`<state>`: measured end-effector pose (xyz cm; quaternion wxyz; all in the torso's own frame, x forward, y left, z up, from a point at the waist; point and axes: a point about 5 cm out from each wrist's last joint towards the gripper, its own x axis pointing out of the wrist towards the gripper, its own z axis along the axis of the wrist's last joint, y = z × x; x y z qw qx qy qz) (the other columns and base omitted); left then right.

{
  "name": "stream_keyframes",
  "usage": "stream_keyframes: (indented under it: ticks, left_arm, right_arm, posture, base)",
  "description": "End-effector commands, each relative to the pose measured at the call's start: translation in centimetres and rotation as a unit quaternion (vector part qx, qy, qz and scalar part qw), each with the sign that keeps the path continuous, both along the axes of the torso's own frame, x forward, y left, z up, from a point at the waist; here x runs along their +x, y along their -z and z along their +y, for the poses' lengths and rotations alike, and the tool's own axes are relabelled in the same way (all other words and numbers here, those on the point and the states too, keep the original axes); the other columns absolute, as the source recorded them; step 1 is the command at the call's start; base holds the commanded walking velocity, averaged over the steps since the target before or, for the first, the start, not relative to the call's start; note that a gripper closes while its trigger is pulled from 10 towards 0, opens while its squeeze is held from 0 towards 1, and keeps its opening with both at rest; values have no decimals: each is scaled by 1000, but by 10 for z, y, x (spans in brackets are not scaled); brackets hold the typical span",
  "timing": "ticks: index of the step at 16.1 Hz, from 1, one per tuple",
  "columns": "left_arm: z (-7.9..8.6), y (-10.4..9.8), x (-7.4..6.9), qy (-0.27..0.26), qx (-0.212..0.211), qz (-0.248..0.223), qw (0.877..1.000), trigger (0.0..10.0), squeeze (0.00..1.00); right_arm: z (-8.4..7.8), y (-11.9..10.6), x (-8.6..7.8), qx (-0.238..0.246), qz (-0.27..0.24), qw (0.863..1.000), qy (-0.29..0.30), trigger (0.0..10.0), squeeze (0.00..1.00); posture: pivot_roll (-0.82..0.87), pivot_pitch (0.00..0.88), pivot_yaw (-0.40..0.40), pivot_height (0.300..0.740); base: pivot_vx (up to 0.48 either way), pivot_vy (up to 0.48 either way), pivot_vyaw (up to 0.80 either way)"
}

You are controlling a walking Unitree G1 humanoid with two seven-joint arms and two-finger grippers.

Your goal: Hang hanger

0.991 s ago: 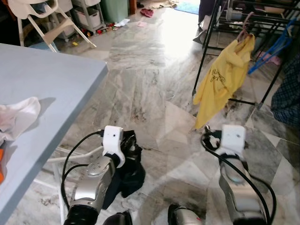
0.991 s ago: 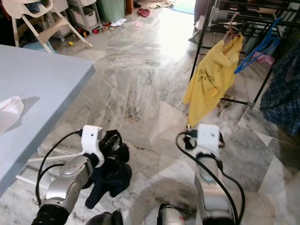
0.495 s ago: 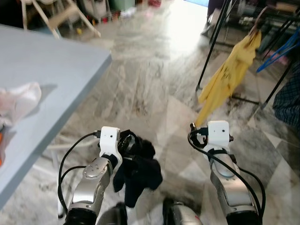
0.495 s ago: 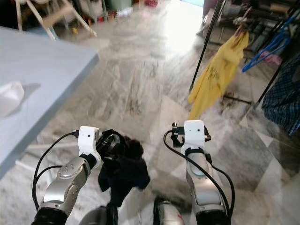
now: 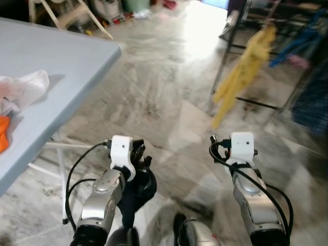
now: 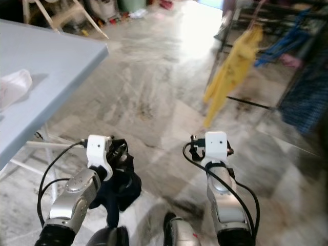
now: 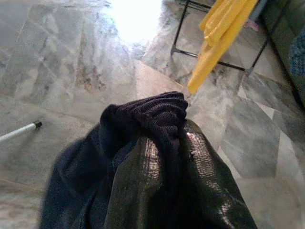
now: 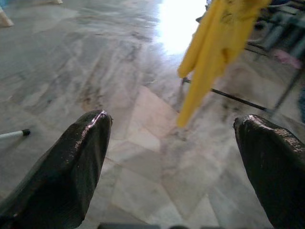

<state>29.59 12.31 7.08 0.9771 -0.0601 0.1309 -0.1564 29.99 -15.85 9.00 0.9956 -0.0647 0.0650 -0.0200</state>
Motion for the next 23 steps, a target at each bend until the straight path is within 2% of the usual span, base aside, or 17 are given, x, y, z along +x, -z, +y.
stream_keyframes:
  ticks: [1, 2, 5, 6, 9, 13, 16, 20, 23]
  left_arm:
    - [3, -1, 0, -3, 0, -1, 1000, 10000, 0]
    - [2, -2, 1, 0, -6, -3, 1000, 10000, 0]
    - [2, -3, 2, 6, -14, -4, 1000, 10000, 0]
    - [2, -5, 1, 17, -32, -15, 999, 10000, 0]
    - [-2, -10, 1, 43, -53, -22, 997, 10000, 0]
    - [-5, -10, 2, 58, -55, -22, 997, 10000, 0]
    - [-6, -7, 0, 62, -57, -19, 996, 10000, 0]
    - [-9, -6, 0, 68, -57, -18, 996, 10000, 0]
    - [-10, -6, 1, 71, -56, -17, 996, 10000, 0]
  right_arm:
    - [0, 2, -1, -22, -1, 1000, 2, 10000, 0]
    - [3, 2, -1, 1, -6, 1000, -12, 10000, 0]
    - [3, 5, -4, -12, -1, 1000, -7, 10000, 0]
    - [6, 7, -6, 3, 12, 1000, -13, 10000, 0]
    - [7, 5, -7, 7, 7, 1000, -18, 10000, 0]
    - [4, 4, -5, 34, 14, 999, -13, 10000, 0]
    - [5, 3, -7, 34, 15, 999, -16, 10000, 0]
    - [2, 4, -9, 33, 17, 999, -14, 10000, 0]
    - [2, 4, -10, 35, 16, 999, -11, 10000, 0]
  posture:
    - [-64, 194, -7, 740]
    - [-67, 193, -4, 740]
    - [-74, 195, -4, 740]
    - [-77, 193, -4, 740]
    - [-80, 190, -1, 740]
    - [-85, 184, 0, 740]
    - [-91, 186, 1, 740]
    - [-103, 190, 5, 740]
    - [-107, 192, 8, 740]
  base:
    - [-386, 0, 0]
    - [-285, 0, 0]
    - [0, 0, 0]
    - [0, 0, 0]
    - [0, 0, 0]
    - [0, 0, 0]
    - [0, 0, -744]
    - [0, -266, -800]
    - [0, -271, 0]
